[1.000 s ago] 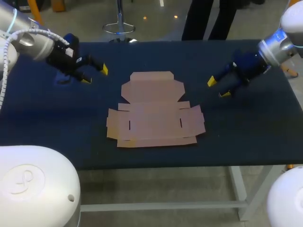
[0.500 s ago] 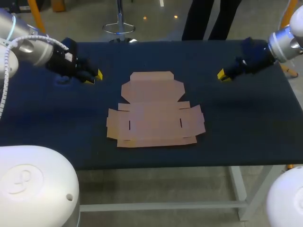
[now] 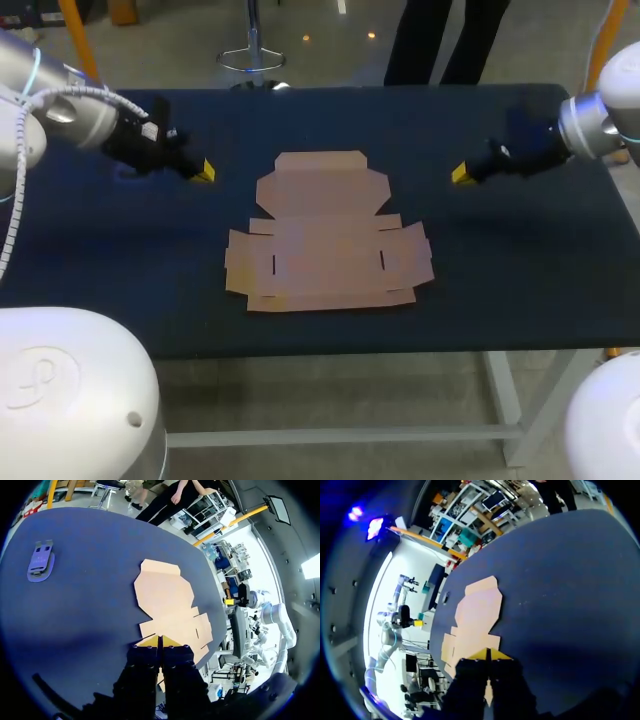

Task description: Assemble the packaging by folding the flat box into shape, placing the metal phone stand inside, and closing the box properly

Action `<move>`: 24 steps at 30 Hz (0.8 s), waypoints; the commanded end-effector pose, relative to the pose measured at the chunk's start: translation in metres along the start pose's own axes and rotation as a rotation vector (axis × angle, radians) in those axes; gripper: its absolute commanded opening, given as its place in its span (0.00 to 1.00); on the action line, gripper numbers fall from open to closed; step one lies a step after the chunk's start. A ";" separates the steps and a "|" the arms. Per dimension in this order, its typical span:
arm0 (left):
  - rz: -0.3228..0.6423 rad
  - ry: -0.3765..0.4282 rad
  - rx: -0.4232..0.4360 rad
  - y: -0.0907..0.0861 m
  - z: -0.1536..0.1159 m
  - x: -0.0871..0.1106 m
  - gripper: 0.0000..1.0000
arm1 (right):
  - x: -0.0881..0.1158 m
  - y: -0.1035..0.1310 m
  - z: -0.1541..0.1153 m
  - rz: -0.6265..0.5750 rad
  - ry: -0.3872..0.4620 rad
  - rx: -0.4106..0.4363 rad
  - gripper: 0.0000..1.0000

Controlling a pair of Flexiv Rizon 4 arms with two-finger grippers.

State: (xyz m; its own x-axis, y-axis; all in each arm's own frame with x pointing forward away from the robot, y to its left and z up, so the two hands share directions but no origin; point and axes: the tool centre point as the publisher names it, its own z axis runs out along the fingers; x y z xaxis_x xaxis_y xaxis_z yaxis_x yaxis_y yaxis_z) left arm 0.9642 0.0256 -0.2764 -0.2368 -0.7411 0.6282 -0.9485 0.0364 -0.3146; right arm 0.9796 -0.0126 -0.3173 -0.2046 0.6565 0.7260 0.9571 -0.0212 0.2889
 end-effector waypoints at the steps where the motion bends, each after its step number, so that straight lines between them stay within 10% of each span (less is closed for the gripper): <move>1: -0.031 0.019 -0.029 -0.010 0.009 -0.006 0.00 | 0.003 -0.001 0.010 0.014 -0.019 -0.006 0.00; 6: -0.180 0.080 0.024 -0.020 0.004 -0.021 0.00 | -0.006 -0.004 0.023 0.061 0.024 0.033 0.00; 24: -0.155 0.061 0.023 -0.019 0.014 -0.015 0.00 | -0.008 -0.007 0.039 0.061 0.007 0.056 0.00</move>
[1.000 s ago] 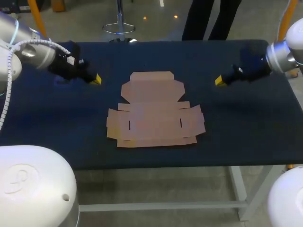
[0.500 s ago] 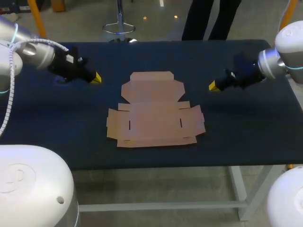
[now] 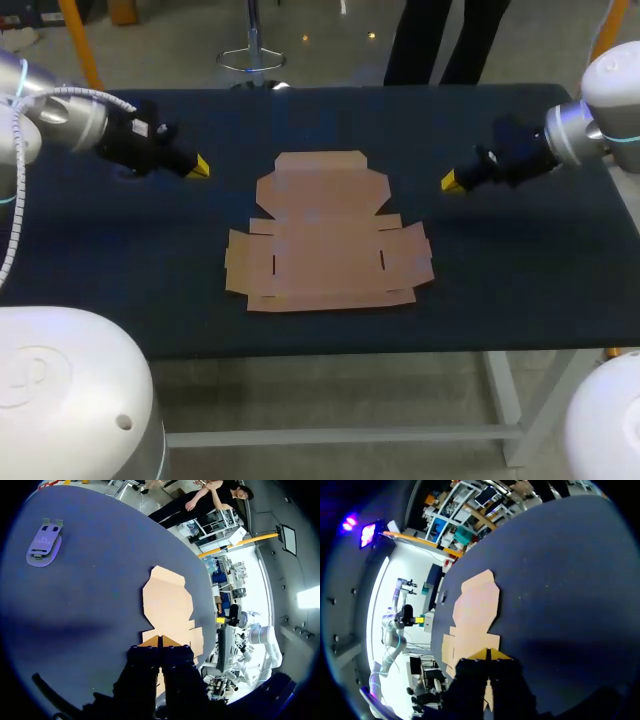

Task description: Assemble the packaging by folding the flat box into shape, placing the metal phone stand inside, and closing the box properly

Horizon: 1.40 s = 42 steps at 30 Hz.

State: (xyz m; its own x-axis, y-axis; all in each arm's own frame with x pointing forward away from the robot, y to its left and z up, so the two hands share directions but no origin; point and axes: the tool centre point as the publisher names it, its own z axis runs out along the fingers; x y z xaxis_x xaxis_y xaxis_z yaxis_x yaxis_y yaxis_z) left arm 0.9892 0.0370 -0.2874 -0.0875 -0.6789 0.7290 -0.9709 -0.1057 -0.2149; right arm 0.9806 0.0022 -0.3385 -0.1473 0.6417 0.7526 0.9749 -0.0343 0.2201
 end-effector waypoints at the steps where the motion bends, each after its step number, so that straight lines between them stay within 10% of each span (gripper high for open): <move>1: 0.027 -0.033 -0.008 0.003 0.013 0.006 0.00 | -0.004 -0.001 0.018 -0.005 -0.019 0.026 0.00; 42: 0.149 -0.121 -0.037 0.035 0.085 -0.036 0.00 | -0.027 0.000 0.084 -0.044 -0.003 0.202 0.00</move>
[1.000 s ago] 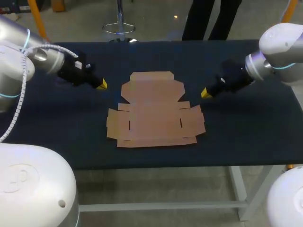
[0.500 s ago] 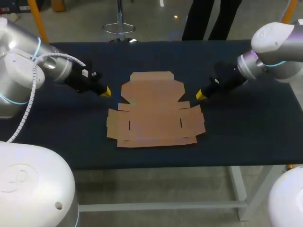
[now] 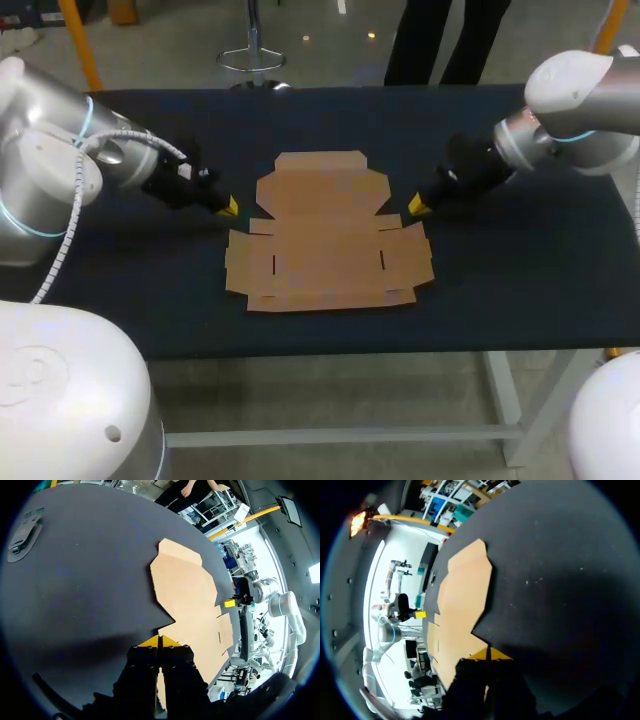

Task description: Assemble the packaging by folding the flat box into shape, placing the metal phone stand inside, and closing the box properly

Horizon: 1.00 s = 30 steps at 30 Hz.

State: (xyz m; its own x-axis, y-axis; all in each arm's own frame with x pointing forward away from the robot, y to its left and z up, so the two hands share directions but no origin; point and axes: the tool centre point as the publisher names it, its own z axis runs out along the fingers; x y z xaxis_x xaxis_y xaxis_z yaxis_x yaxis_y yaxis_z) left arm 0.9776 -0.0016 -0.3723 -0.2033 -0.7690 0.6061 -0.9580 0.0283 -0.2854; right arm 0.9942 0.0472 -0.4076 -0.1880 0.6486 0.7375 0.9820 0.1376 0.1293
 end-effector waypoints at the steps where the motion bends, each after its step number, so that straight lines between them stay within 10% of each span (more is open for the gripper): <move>1: 0.008 0.004 0.003 0.002 0.005 -0.001 0.00 | -0.001 0.003 0.004 -0.005 0.006 0.013 0.00; 30: 0.013 0.016 -0.033 0.008 0.021 -0.008 0.00 | -0.011 -0.003 0.026 -0.054 0.005 0.053 0.00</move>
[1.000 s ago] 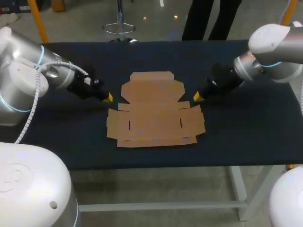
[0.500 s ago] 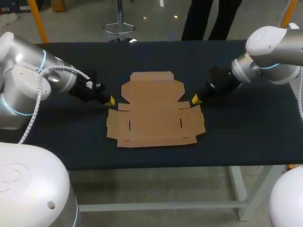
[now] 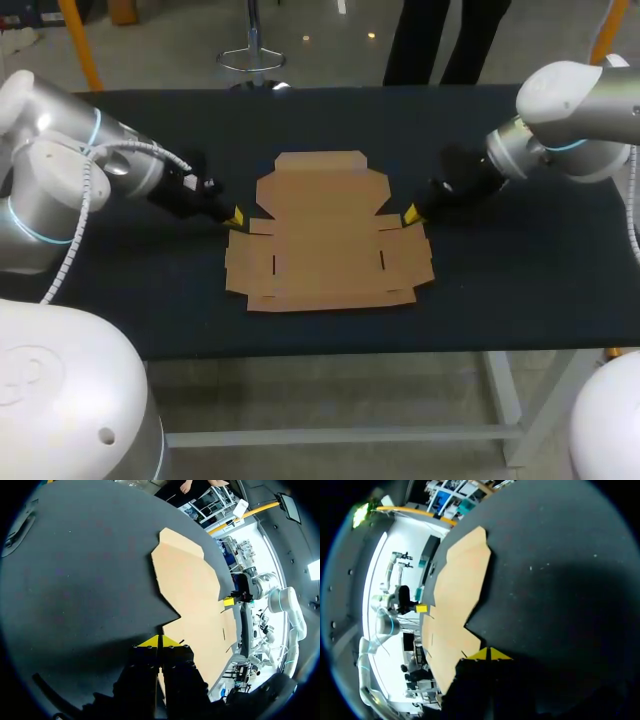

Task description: Assemble the packaging by folding the flat box into shape, placing the metal phone stand inside, and closing the box properly

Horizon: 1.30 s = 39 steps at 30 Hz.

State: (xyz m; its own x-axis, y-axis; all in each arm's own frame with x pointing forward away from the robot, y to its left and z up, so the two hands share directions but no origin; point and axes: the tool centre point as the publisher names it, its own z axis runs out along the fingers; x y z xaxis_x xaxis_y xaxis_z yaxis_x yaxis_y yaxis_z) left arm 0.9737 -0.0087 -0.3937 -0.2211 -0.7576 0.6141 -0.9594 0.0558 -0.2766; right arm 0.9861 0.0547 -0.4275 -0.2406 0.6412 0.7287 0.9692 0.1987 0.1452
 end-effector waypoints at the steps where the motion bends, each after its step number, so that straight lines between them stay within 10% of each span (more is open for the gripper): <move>1: -0.003 -0.001 -0.016 -0.002 0.002 -0.002 0.00 | -0.003 0.007 0.007 -0.002 0.009 0.020 0.00; 39: -0.036 0.014 -0.084 -0.003 0.022 -0.007 0.00 | -0.002 0.009 0.018 -0.002 0.009 0.023 0.00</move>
State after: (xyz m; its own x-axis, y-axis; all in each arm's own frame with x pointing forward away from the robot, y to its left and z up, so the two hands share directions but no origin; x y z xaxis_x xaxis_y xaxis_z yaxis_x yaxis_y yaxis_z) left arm 0.9788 -0.0172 -0.4123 -0.1879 -0.7517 0.6321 -0.9770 0.0767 -0.1992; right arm 0.9939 0.0652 -0.4318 -0.2396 0.6386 0.7313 0.9684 0.2107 0.1333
